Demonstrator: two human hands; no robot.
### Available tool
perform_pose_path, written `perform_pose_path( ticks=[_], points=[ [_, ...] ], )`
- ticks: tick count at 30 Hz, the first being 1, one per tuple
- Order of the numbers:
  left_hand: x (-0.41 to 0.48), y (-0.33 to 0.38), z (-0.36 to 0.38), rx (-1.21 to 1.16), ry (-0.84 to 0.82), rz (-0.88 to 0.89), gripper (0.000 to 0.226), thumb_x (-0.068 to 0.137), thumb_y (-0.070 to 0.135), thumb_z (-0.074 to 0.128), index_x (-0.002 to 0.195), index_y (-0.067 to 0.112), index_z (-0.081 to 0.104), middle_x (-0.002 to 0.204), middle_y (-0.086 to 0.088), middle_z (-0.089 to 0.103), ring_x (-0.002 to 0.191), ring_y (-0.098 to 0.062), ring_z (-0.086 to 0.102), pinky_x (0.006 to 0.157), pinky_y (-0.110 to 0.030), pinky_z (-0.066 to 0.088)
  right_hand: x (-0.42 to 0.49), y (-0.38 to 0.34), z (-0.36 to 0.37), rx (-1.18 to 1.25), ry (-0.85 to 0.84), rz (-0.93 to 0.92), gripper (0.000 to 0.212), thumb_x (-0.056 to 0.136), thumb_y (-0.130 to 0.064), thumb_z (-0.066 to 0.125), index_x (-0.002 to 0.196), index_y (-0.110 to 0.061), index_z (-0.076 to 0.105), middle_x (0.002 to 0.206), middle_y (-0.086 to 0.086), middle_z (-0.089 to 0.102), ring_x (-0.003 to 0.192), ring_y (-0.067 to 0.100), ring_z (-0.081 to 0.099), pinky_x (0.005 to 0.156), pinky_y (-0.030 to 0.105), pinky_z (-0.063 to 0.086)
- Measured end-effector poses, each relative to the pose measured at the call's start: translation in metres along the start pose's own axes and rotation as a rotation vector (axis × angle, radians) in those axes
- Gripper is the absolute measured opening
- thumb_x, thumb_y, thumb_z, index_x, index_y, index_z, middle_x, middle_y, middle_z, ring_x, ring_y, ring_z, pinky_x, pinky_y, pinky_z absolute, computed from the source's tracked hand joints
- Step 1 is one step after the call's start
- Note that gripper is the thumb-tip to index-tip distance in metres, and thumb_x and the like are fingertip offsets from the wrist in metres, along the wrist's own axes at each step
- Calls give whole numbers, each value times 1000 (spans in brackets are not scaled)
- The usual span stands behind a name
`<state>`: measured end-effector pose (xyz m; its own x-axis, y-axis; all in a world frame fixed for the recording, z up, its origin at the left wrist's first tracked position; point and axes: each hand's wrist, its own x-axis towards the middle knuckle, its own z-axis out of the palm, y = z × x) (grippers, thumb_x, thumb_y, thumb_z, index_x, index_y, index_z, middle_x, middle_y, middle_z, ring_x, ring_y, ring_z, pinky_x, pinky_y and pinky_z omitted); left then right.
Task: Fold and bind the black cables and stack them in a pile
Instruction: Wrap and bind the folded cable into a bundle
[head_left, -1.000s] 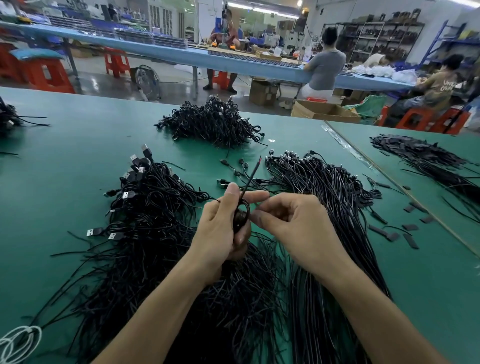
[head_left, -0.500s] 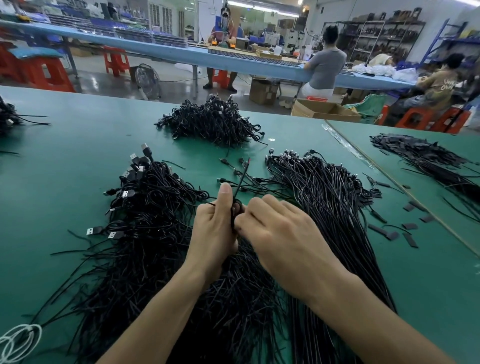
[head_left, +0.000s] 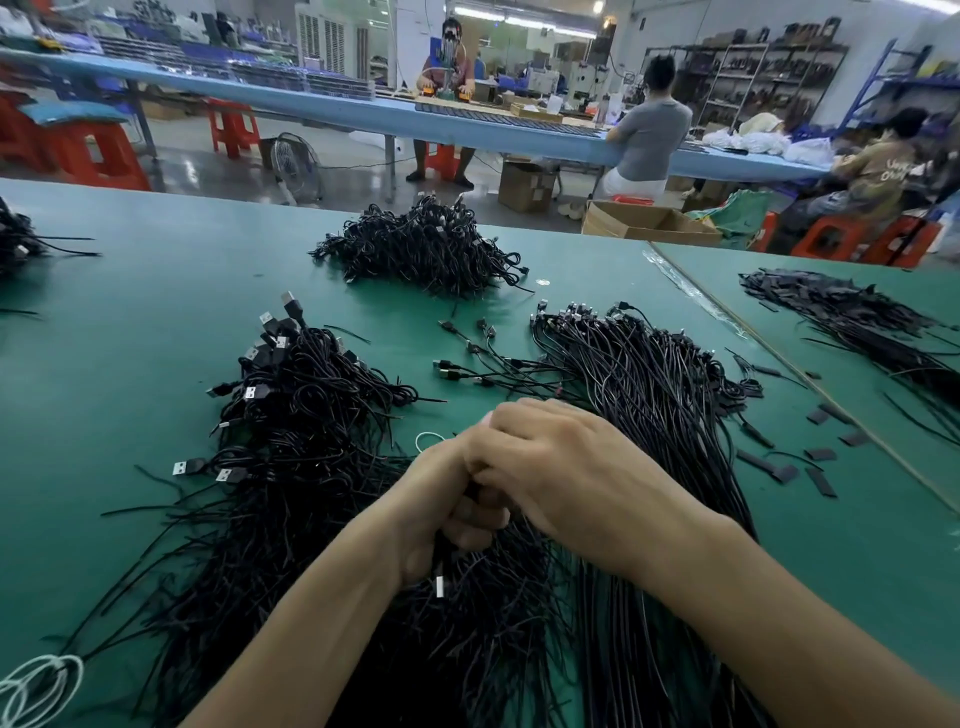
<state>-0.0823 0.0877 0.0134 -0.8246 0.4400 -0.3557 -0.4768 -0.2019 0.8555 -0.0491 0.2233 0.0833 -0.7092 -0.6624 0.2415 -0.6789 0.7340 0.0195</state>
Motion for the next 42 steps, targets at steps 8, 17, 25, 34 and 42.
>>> perform_pose_path(
  ticks=[8, 17, 25, 34, 42],
  points=[
    [-11, 6, -7, 214, -460, 77, 42, 56, 48, 92, 77, 26, 63, 63, 9, 36, 47, 0, 29, 38, -10, 27, -7, 11, -2, 319, -54, 241, 9, 95, -28, 60, 94, -27, 69, 99, -10, 54, 87, 17, 56, 81, 41, 49],
    [-9, 0, -5, 492, -335, 114, 19, 69, 14, 79, 79, 17, 63, 68, -5, 43, 51, -5, 41, 42, -16, 35, -12, 4, -2, 150, -117, 139, 6, 95, -22, 61, 99, -27, 62, 100, -5, 53, 85, 21, 56, 74, 40, 51],
    [-6, -2, -2, 458, -281, 111, 16, 69, 11, 72, 69, 22, 60, 59, 7, 47, 50, -4, 41, 44, -17, 35, -9, 3, 4, 26, -126, 91, 15, 90, -18, 65, 98, -25, 54, 91, -5, 50, 83, 12, 41, 67, 26, 35],
    [-8, -2, 2, 314, -281, 173, 15, 76, 1, 61, 83, 14, 59, 60, 9, 52, 49, 0, 44, 45, -14, 38, -7, 5, 5, 231, -20, 156, 23, 93, -11, 55, 97, -24, 36, 82, -6, 52, 75, 22, 52, 69, 38, 47],
    [-8, 10, 1, -245, -363, 214, 27, 92, 5, 61, 117, -3, 63, 90, -11, 65, 73, -15, 65, 69, -25, 59, -10, 21, 2, 464, 388, 343, 25, 91, -9, 67, 90, -23, 47, 73, -8, 56, 65, 6, 53, 57, 16, 43]
  ],
)
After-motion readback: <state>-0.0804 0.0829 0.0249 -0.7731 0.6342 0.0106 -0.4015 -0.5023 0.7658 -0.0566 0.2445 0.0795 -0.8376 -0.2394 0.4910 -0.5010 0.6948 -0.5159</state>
